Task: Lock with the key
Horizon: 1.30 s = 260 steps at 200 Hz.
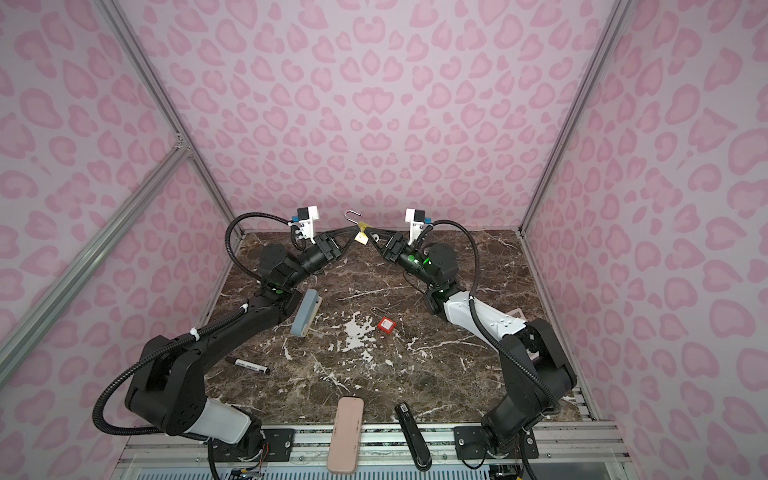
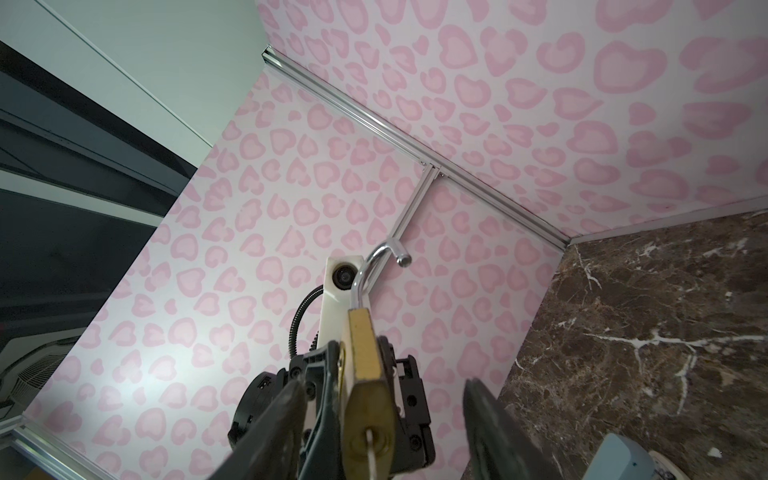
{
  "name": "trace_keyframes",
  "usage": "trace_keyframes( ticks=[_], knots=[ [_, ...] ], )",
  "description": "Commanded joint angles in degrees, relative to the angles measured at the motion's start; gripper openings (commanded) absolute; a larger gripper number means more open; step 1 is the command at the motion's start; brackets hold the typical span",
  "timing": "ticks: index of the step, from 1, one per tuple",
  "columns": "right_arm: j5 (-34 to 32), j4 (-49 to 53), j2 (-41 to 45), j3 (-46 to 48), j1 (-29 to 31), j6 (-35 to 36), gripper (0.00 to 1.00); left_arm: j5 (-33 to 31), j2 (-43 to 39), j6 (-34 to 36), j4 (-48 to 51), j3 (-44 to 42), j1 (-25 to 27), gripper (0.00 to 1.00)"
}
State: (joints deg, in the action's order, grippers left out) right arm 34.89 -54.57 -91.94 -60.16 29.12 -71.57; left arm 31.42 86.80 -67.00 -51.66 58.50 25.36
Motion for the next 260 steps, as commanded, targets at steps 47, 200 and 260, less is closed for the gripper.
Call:
trace_keyframes(
  ticks=[47, 200, 260],
  knots=[
    [0.59, -1.43, 0.20, 0.31, 0.75, 0.43, 0.30, -0.48, 0.69, -0.37, -5.91, 0.65, 0.22, 0.09],
    [1.12, -1.55, 4.32, 3.44, -1.28, 2.65, 0.00, -2.52, -6.01, 2.05, -2.49, -6.89, -2.01, 0.68],
    [3.47, 16.65, 9.68, 5.22, -1.36, 18.18, 0.00, -0.47, -9.37, 3.72, 1.47, -6.45, -4.06, 0.69]
  ],
)
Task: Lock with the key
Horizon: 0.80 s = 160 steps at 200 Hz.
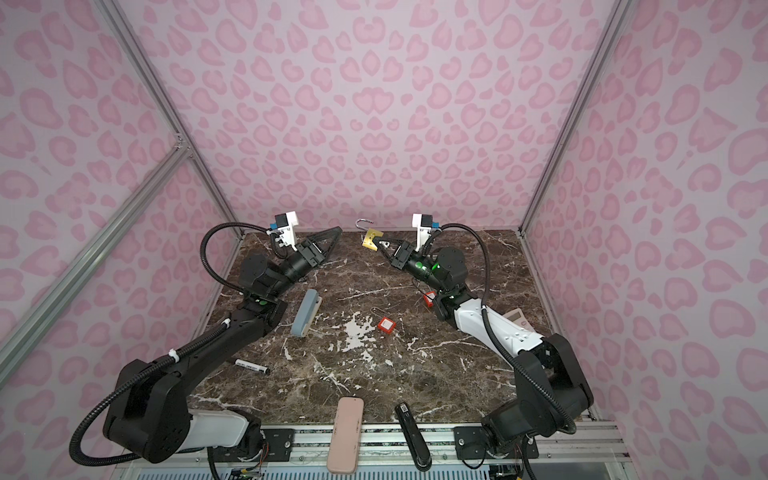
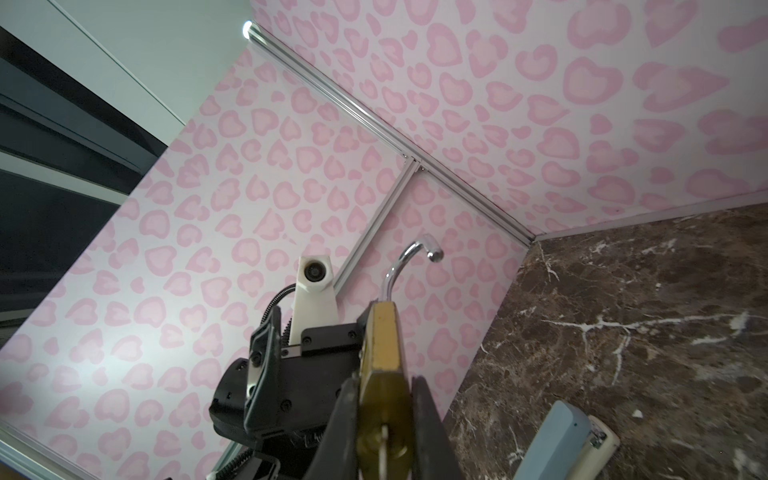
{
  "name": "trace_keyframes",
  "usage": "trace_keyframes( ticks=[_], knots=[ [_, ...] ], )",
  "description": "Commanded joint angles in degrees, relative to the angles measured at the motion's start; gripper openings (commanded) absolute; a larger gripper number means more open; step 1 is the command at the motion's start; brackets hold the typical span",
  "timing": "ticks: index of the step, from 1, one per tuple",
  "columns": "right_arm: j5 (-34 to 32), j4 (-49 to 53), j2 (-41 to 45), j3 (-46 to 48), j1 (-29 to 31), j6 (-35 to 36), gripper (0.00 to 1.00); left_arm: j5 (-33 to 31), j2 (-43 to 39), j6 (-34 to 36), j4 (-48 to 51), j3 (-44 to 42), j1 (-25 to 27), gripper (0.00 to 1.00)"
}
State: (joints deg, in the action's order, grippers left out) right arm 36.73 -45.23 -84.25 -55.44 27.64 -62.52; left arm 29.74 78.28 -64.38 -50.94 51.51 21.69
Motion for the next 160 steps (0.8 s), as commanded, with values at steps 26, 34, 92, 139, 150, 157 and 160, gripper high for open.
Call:
trace_keyframes(
  ticks=[26, 34, 92, 139, 150, 157, 160],
  knots=[
    [3.68, 10.15, 3.14, 0.70, 0.55, 11.47, 0.00, 1.98, -0.18, 0.85, 0.78, 1.31, -0.48, 0.69],
    [4.72, 10.20, 3.17, 0.62, 0.82, 11.65, 0.00, 2.33, 0.39, 0.48, 0.29, 1.66, -0.43, 0.69],
    [8.72, 9.79, 1.78, -1.72, 3.27, 11.90, 0.00, 3.79, 2.32, -0.86, -1.31, 2.58, -0.33, 0.69],
    [9.54, 5.38, -0.05, -3.04, 3.37, 8.75, 0.00, 4.45, 2.84, -1.79, -2.34, 1.90, -0.23, 0.68],
    [9.66, 4.30, -0.46, -3.20, 3.30, 8.03, 0.00, 4.71, 2.84, -1.65, -2.33, 2.10, -0.12, 0.68],
    [9.67, 3.49, -0.80, -3.25, 3.08, 7.59, 0.00, 4.81, 2.84, -1.68, -2.19, 2.17, -0.03, 0.68],
    [9.65, 3.16, -0.83, -3.22, 3.05, 7.40, 0.00, 4.85, 2.84, -1.67, -2.15, 2.13, -0.06, 0.68]
  ],
)
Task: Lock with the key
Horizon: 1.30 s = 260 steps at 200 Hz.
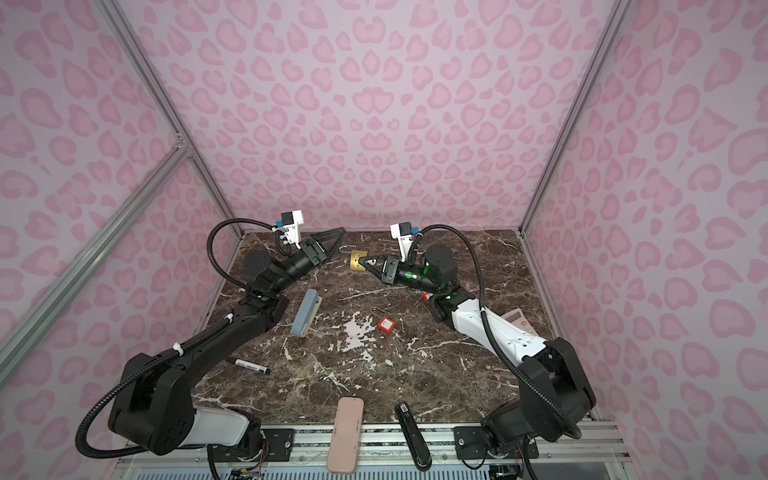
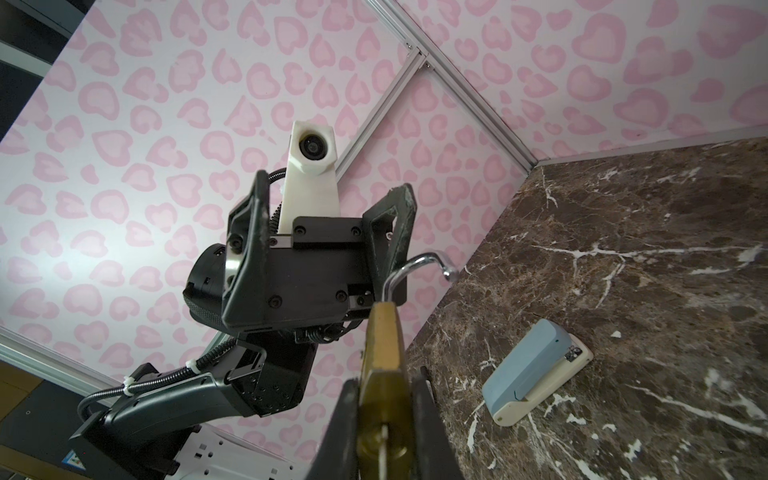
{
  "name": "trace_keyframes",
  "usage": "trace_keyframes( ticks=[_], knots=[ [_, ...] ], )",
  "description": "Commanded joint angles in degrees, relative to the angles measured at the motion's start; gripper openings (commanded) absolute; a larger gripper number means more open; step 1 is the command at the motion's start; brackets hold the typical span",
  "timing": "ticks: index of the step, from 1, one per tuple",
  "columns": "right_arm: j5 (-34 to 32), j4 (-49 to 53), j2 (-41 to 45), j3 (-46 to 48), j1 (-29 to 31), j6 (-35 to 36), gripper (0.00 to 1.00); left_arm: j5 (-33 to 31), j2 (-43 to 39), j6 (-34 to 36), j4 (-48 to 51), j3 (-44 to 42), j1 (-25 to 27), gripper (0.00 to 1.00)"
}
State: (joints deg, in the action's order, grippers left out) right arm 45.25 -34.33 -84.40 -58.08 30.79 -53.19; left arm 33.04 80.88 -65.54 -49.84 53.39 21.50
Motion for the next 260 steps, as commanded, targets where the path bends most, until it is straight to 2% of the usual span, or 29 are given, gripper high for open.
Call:
trace_keyframes(
  ticks=[1, 79, 130, 153, 171, 188, 210, 214, 260],
  knots=[
    [1.14, -7.81, -0.72, -0.60, -0.15, -2.01, 0.00, 1.57, 0.24, -0.53, -3.24, 0.24, 0.13, 0.68],
    [1.55, -12.21, -1.29, -1.50, -1.20, -5.94, 0.00, 1.34, 0.13, -0.14, -2.97, -0.60, 0.61, 0.66],
    [2.80, -10.83, -0.92, -2.85, -1.17, -5.63, 0.00, 1.15, 0.75, -0.21, -3.14, -0.10, 0.70, 0.66],
    [2.05, -9.53, -0.58, -3.12, -1.47, -4.43, 0.00, 1.41, 1.28, -0.52, -3.49, 0.22, 0.96, 0.62],
    [2.04, -9.73, -1.05, -3.42, -1.77, -4.63, 0.00, 1.24, 1.30, -0.61, -3.66, 0.18, 1.17, 0.56],
    [2.11, -10.45, -1.60, -3.67, -2.13, -5.26, 0.00, 0.76, 1.21, -0.54, -3.77, -0.19, 1.34, 0.44],
    [2.09, -10.76, -1.72, -3.46, -2.39, -5.60, 0.00, 0.31, 0.95, -0.38, -3.85, -0.29, 1.48, 0.37],
    [2.12, -10.76, -1.60, -3.45, -2.40, -5.61, 0.00, 0.22, 0.99, -0.33, -3.86, -0.27, 1.49, 0.32],
    [1.22, -10.71, -1.13, -2.29, -2.91, -5.79, 0.00, 0.45, 2.33, -1.29, -4.37, 0.29, 1.72, 0.12]
  ],
)
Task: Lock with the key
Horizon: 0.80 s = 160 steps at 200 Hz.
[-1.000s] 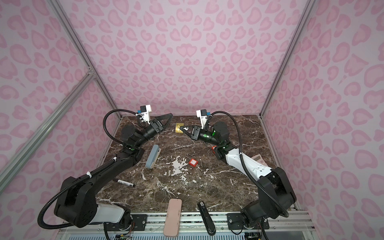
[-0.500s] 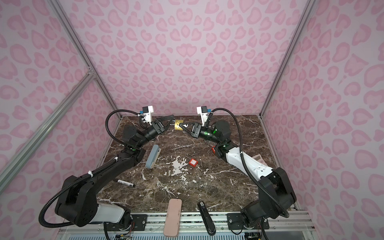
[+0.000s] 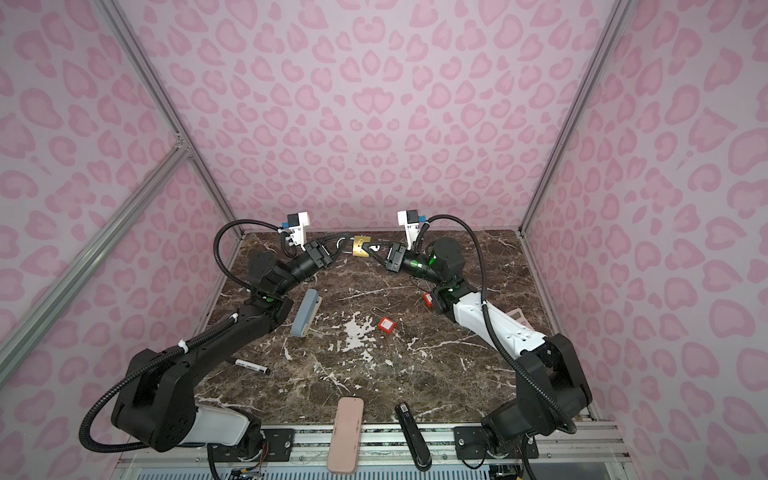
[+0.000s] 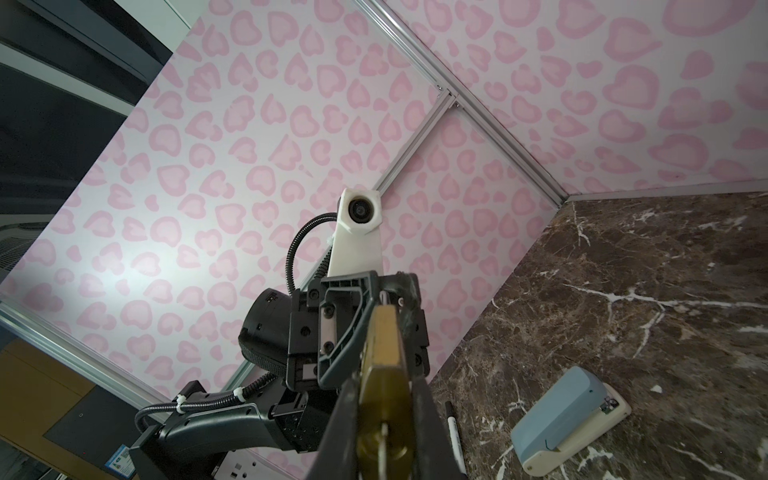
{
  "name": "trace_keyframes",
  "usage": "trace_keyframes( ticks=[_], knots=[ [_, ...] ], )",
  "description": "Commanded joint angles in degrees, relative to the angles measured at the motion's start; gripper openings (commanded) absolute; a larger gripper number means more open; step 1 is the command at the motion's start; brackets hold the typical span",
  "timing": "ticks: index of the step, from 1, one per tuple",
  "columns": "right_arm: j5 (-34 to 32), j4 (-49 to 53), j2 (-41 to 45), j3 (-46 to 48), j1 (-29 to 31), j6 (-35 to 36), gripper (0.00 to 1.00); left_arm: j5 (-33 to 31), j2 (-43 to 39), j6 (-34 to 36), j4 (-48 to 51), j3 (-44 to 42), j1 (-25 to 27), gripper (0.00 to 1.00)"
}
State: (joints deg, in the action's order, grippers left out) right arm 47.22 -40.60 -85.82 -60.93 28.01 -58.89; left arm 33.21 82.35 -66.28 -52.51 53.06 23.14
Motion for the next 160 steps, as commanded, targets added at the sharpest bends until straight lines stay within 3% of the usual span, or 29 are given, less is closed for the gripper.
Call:
trace_keyframes(
  ticks=[1, 10, 75, 160],
  knots=[
    [-0.74, -4.42, 0.30, 0.59, -0.14, -0.08, 0.00, 0.27, 0.88, -0.53, -1.76, 0.63, 0.07, 0.11],
    [-0.81, -4.40, 0.30, 0.78, -0.15, -0.32, 0.00, 0.36, 1.06, -0.60, -2.04, 0.65, 0.17, 0.03],
    [1.78, -10.13, -2.22, -0.16, -0.25, -11.04, 0.00, 0.63, 0.82, 0.34, -2.67, 0.55, 0.69, 0.03],
    [-0.10, -13.46, -4.68, -1.60, 1.08, -14.46, 0.00, 2.14, 6.26, -1.55, -6.84, 5.66, 5.78, 0.04]
  ],
)
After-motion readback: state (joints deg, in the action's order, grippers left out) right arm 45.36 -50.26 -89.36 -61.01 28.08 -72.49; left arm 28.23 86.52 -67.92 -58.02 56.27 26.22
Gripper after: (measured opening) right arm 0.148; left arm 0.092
